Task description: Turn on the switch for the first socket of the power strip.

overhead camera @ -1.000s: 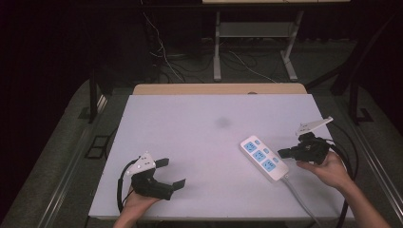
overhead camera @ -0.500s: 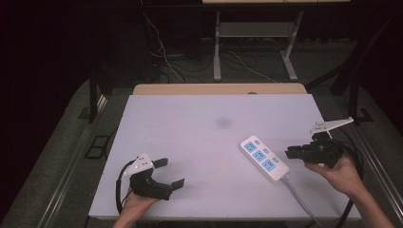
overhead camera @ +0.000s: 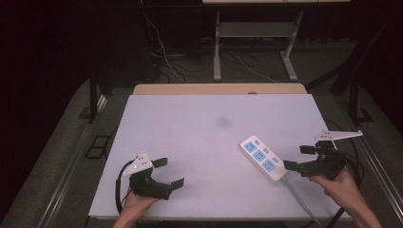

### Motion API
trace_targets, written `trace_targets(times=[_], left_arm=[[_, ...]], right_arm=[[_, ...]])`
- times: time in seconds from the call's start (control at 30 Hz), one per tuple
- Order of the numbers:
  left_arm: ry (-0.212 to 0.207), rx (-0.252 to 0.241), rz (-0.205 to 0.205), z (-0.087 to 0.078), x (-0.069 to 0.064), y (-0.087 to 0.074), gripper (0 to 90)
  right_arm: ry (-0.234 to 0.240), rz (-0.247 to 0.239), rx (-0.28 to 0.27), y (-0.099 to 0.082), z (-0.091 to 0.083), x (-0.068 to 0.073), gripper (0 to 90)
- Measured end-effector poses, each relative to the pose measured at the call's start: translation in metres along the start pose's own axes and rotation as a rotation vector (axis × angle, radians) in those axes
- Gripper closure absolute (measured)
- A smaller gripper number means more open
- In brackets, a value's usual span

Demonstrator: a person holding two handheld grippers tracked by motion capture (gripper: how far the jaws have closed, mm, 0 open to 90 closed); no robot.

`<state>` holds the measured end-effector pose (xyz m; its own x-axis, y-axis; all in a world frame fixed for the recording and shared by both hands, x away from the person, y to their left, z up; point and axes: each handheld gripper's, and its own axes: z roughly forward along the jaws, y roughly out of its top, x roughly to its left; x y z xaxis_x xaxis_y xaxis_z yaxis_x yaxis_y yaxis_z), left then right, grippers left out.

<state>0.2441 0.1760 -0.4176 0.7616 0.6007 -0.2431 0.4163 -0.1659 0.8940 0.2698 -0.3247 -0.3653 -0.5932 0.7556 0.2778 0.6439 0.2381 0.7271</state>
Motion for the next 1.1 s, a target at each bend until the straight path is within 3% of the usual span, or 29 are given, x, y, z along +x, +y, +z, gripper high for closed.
trace_targets(times=[0.17,0.37,0.77,1.1], left_arm=[[0.001,-0.001,0.000,0.000,0.000,0.000,0.0],[-0.001,0.002,0.002,0.000,0.001,0.000,0.0],[-0.002,0.004,0.004,0.000,0.001,0.000,0.0],[-0.002,0.009,0.003,0.001,0.001,0.000,0.0]], right_arm=[[0.041,-0.002,-0.043,-0.010,0.002,0.008,0.0],[0.049,-0.011,-0.073,-0.023,0.008,0.015,0.0],[0.051,0.009,-0.099,-0.054,0.020,0.019,0.0],[0.074,0.010,-0.090,-0.068,0.031,0.020,0.0]])
